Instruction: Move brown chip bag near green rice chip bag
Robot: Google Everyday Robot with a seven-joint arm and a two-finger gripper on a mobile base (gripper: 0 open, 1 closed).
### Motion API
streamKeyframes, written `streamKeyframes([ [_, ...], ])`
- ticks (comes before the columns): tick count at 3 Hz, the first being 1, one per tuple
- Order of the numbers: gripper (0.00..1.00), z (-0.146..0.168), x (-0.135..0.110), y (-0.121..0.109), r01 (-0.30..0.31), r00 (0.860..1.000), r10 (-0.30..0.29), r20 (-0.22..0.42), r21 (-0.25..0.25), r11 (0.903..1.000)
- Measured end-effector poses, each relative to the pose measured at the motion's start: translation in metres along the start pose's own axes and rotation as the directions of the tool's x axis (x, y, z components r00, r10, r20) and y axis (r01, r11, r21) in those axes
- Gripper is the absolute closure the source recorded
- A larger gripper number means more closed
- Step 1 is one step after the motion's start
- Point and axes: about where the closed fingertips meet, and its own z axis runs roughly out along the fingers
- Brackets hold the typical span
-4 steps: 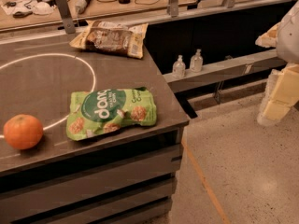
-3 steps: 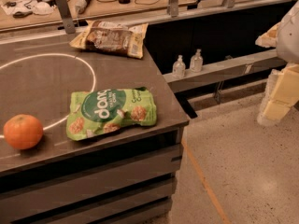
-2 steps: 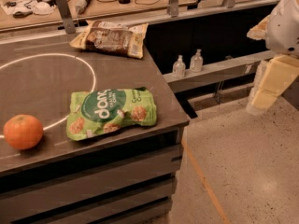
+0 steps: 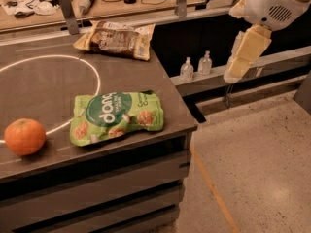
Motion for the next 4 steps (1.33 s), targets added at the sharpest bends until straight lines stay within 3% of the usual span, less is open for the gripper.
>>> streamKeyframes([
  [1, 0.0, 0.023, -0.036, -0.032, 0.011, 0.998, -0.011, 0.066, -0.009, 0.9999],
  [2, 0.0, 0.053, -0.091, -0.058, 0.029, 0.993, -0.03, 0.117, 0.008, 0.9995],
  [3, 0.0, 0.053, -0.091, -0.058, 0.029, 0.993, -0.03, 0.117, 0.008, 0.9995],
  [4, 0.0, 0.096, -0.119, -0.094, -0.01, 0.982, 0.001, 0.189, 0.045, 0.9989],
])
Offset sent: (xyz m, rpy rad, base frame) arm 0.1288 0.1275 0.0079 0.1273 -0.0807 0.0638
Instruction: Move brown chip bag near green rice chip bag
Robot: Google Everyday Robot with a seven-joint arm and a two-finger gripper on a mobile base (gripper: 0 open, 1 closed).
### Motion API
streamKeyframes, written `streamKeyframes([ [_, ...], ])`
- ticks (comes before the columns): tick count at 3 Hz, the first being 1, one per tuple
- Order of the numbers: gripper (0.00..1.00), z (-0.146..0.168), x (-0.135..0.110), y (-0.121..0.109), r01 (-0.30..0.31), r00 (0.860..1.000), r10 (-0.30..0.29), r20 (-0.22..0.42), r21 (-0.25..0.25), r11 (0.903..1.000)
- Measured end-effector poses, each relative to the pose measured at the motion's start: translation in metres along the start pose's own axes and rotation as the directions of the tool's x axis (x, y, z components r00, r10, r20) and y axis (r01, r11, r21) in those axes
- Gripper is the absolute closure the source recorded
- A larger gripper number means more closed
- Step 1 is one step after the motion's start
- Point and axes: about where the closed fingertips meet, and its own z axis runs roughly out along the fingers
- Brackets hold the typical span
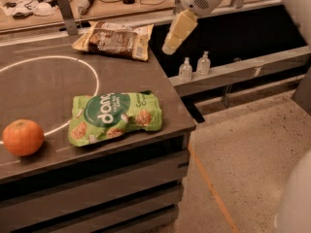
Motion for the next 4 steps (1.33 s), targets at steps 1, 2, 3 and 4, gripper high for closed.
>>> streamKeyframes([
  [1, 0.0, 0.029, -0.023, -0.033, -0.018, 0.998, 0.014, 0.062, 0.056, 0.9982],
  [2, 0.0, 0.068, -0.05, -0.07, -0.014, 0.995, 0.001, 0.1, 0.127, 0.9918],
  [3, 0.0, 0.094, -0.07, -0.092, -0.007, 0.992, -0.014, 0.123, 0.171, 0.9852],
  [4, 0.0, 0.137, -0.089, -0.1, -0.056, 0.985, 0.031, 0.17, 0.145, 0.9879],
])
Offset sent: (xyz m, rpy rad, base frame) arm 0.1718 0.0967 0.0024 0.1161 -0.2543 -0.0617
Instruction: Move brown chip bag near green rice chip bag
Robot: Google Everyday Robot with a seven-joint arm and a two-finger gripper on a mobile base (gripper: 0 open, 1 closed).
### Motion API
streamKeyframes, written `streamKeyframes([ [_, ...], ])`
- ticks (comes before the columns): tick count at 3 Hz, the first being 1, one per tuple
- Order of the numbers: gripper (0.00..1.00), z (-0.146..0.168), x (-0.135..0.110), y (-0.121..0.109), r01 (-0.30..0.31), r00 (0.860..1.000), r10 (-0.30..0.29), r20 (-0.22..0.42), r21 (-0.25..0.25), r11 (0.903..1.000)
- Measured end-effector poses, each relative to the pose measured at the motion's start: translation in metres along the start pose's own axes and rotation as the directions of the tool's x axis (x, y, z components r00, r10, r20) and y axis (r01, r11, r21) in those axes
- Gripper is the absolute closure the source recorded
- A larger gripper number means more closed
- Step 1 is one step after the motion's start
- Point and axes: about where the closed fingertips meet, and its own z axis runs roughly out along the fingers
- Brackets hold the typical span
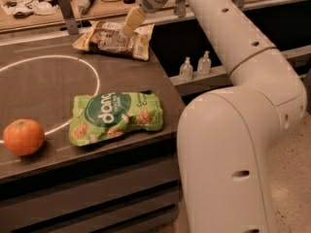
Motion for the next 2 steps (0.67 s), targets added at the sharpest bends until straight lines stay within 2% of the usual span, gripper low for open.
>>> streamKeyframes([
  [1, 0.0, 0.033, -0.001, 0.013, -0.073, 0.997, 0.074, 0.018, -0.056, 0.9958],
  [2, 0.0, 0.064, 0.007, 0.032, -0.134, 0.991, 0.133, -0.013, -0.11, 0.9849],
])
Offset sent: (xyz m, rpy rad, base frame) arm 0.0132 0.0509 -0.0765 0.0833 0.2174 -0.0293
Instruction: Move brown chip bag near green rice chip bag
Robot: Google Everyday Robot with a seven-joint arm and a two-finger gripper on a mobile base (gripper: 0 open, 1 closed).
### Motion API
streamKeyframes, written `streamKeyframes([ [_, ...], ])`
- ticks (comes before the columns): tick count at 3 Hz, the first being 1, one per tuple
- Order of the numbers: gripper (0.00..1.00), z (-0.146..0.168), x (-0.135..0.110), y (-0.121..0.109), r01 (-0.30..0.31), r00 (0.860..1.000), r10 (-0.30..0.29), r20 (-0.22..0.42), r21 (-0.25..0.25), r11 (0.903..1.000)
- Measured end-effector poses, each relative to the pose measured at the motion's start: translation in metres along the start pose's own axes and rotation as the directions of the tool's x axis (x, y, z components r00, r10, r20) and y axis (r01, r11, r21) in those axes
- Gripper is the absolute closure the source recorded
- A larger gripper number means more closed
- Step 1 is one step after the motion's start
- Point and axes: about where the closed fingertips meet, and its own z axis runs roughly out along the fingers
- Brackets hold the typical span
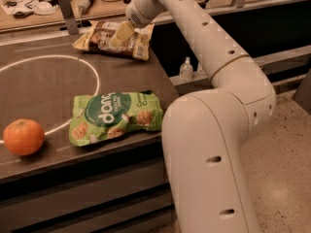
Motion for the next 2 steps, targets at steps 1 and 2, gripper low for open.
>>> streamKeyframes([
  [1, 0.0, 0.014, 0.007, 0.005, -0.021, 1.0, 0.021, -0.019, -0.017, 0.9996],
  [2, 0.18, 0.029, 0.034, 0.008, -0.04, 0.998, 0.039, -0.058, -0.026, 0.9988],
])
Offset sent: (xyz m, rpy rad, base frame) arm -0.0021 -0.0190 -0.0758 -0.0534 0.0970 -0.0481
